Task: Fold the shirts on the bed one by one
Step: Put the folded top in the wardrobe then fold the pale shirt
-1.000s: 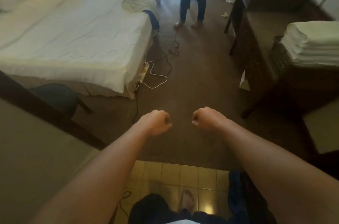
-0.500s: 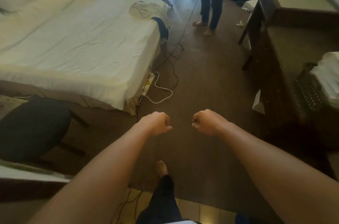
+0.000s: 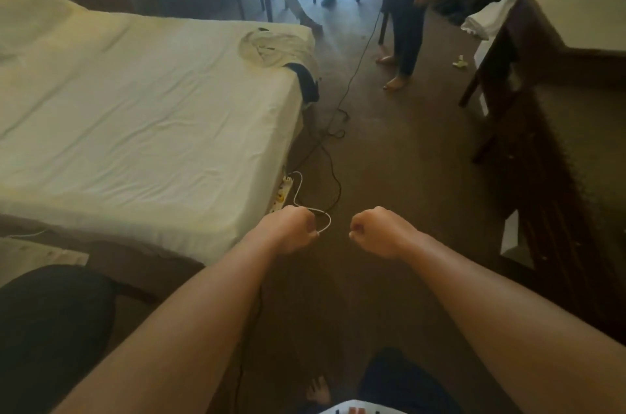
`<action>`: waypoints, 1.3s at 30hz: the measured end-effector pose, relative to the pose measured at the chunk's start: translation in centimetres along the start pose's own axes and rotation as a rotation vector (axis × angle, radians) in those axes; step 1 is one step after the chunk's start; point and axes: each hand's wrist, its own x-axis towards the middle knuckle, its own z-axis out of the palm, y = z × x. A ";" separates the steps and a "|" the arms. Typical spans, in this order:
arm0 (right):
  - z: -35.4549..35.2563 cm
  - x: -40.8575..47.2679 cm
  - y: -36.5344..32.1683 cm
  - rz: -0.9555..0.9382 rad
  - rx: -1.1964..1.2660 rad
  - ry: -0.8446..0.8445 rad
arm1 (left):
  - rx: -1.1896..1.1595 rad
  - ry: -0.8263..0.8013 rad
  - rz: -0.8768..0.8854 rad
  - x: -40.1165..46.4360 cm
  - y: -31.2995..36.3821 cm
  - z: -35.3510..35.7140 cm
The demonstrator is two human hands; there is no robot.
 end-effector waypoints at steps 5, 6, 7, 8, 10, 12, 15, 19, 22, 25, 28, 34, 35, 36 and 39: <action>-4.5 8.2 2.5 -0.048 0.018 0.006 | -0.007 -0.011 -0.020 7.8 -1.2 -4.1; -5.6 10.0 3.2 -0.056 0.026 0.012 | -0.009 -0.006 -0.019 9.6 -1.4 -5.0; -6.7 11.8 3.8 -0.065 0.031 0.017 | -0.016 0.001 -0.022 11.3 -1.6 -5.8; -7.9 13.6 4.5 -0.078 0.028 0.017 | -0.023 0.004 -0.028 13.0 -1.8 -6.6; -10.4 17.3 5.7 -0.110 0.004 -0.003 | -0.040 0.001 -0.051 16.5 -2.1 -8.5; -12.9 20.8 6.8 -0.140 -0.026 -0.034 | -0.071 0.001 -0.079 19.7 -2.2 -10.3; -15.8 26.3 8.1 -0.168 -0.082 -0.055 | -0.137 0.029 -0.104 23.9 -2.4 -12.7; -18.4 32.9 8.1 -0.211 -0.123 -0.096 | -0.163 0.024 -0.136 28.2 -3.9 -14.9; -20.2 37.8 7.2 -0.254 -0.137 -0.104 | -0.215 0.048 -0.190 31.4 -6.1 -17.0; -21.7 42.9 5.9 -0.275 -0.150 -0.110 | -0.232 0.047 -0.210 35.1 -8.9 -19.7; -23.3 48.6 4.6 -0.261 -0.149 -0.100 | -0.251 0.072 -0.212 39.0 -12.3 -22.9; -27.7 58.6 1.3 -0.224 -0.144 -0.135 | -0.231 0.039 -0.228 45.7 -20.0 -30.3; -28.3 60.0 0.7 -0.221 -0.141 -0.128 | -0.222 0.047 -0.234 46.7 -21.1 -31.6; -28.9 61.5 0.0 -0.217 -0.134 -0.121 | -0.214 0.055 -0.236 47.6 -22.2 -32.8; -30.4 65.6 -1.6 -0.212 -0.161 -0.134 | -0.204 0.072 -0.224 50.0 -24.7 -35.8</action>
